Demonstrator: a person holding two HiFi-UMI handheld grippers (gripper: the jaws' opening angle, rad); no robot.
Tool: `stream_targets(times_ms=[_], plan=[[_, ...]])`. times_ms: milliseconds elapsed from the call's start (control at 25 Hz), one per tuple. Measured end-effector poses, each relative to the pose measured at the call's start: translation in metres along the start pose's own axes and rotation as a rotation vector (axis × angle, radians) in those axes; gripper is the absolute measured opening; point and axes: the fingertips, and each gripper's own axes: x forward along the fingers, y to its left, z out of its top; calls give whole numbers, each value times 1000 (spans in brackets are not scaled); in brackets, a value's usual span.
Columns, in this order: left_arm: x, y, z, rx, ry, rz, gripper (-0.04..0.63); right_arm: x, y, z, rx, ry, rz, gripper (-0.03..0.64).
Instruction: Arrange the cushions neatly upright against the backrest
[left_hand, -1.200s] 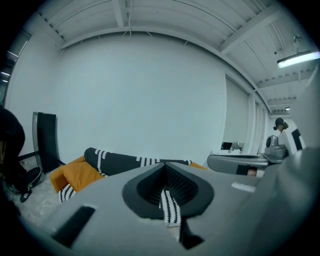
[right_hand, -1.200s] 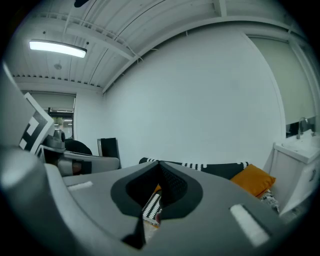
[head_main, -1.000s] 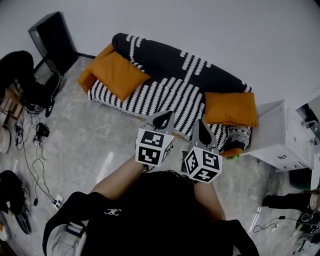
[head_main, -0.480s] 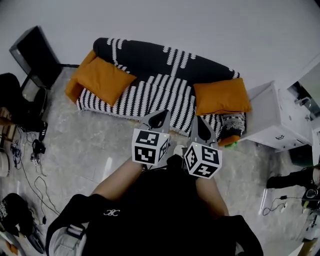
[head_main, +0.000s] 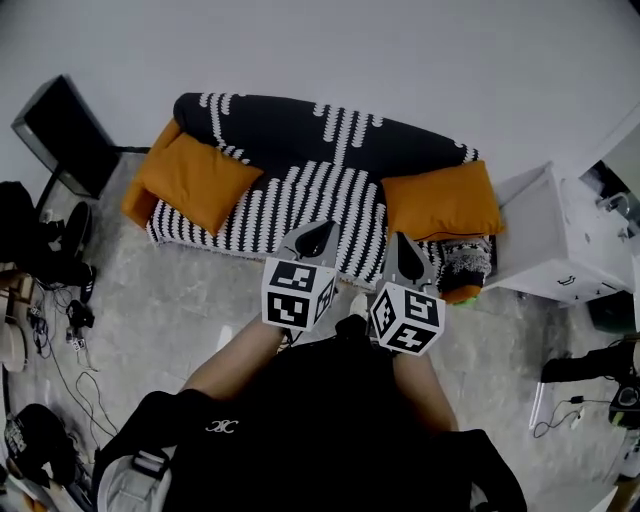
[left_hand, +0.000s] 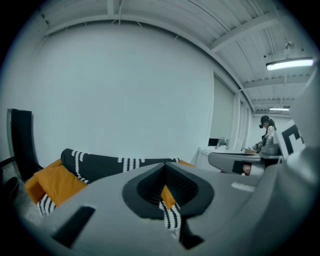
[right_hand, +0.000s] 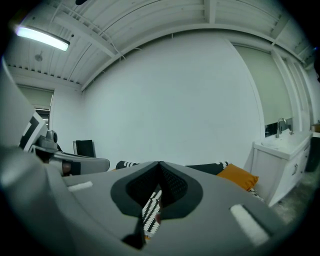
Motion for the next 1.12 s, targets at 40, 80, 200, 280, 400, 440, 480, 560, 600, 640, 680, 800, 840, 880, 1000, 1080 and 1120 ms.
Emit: stream_targets(times_ms=[40, 80, 200, 280, 400, 440, 480, 560, 600, 640, 680, 800, 840, 880, 1000, 1080, 1120], plan=[[13, -1, 3, 2, 5, 0, 8, 10, -9, 2, 5, 3, -1, 9], [26, -2, 5, 2, 12, 0, 8, 19, -18, 5, 8, 4, -1, 9], [68, -8, 11, 5, 32, -3, 8, 46, -46, 12, 13, 5, -5, 9], [97, -12, 18, 8, 42, -5, 8, 66, -68, 18, 19, 12, -8, 9], [142, -18, 33, 12, 57, -8, 8, 96, -103, 30, 32, 23, -21, 9], [157, -21, 38, 13, 62, -9, 8, 107, -116, 34, 38, 25, -25, 9], [172, -23, 43, 14, 66, -9, 8, 118, -128, 39, 43, 27, -28, 9], [204, -27, 51, 14, 75, -9, 8, 140, -151, 45, 52, 35, -32, 9], [220, -29, 55, 14, 80, -8, 9, 151, -163, 48, 55, 40, -33, 9], [234, -31, 58, 13, 86, -6, 8, 161, -174, 50, 57, 45, -34, 9], [249, -33, 60, 11, 92, -4, 8, 170, -184, 52, 58, 50, -35, 9], [287, -36, 67, 1, 108, 7, 8, 196, -211, 57, 55, 69, -39, 9], [299, -36, 70, -2, 112, 11, 8, 204, -219, 58, 54, 77, -40, 9], [310, -36, 72, -4, 115, 16, 8, 212, -227, 58, 52, 85, -39, 9], [338, -35, 74, -20, 127, 33, 8, 233, -248, 58, 48, 104, -37, 9], [353, -31, 71, -33, 146, 44, 8, 244, -260, 57, 49, 118, -42, 9], [360, -29, 68, -40, 158, 47, 9, 250, -265, 56, 49, 125, -47, 9]])
